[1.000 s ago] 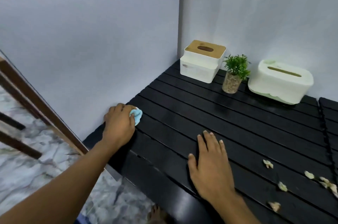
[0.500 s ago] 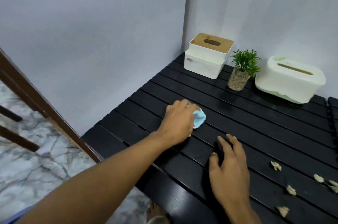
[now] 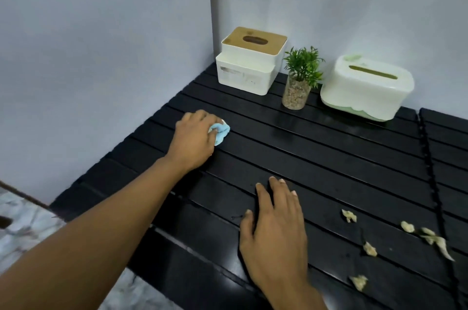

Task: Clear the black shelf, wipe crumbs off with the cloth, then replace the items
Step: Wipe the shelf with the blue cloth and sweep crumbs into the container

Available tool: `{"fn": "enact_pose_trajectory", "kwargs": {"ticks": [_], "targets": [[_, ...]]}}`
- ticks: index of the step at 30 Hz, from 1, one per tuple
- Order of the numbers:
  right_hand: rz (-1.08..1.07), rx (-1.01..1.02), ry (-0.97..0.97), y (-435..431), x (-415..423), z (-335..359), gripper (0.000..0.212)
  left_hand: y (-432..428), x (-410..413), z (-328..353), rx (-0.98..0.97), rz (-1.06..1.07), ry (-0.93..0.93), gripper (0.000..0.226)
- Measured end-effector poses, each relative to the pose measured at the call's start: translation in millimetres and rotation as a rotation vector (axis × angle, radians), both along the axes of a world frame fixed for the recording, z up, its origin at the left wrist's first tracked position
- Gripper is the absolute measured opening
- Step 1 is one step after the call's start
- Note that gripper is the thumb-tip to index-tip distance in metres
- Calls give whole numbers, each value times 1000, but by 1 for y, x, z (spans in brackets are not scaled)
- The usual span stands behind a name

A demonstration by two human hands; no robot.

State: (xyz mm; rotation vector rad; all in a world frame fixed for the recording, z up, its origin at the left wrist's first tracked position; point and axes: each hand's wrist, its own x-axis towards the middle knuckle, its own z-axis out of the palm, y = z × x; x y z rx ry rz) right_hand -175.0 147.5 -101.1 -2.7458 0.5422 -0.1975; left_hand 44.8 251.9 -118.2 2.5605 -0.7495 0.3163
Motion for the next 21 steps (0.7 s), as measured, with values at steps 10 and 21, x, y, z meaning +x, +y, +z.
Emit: {"fn": "enact_pose_trajectory", "kwargs": {"ticks": [10,21], "targets": [[118,95,49,-40,-30,35,64,-44,-140,-1,8,-224,33,31],[-265,-46,-64,-170,-177,58,34,-28,-134,10,-72,-111,58,35]]}}
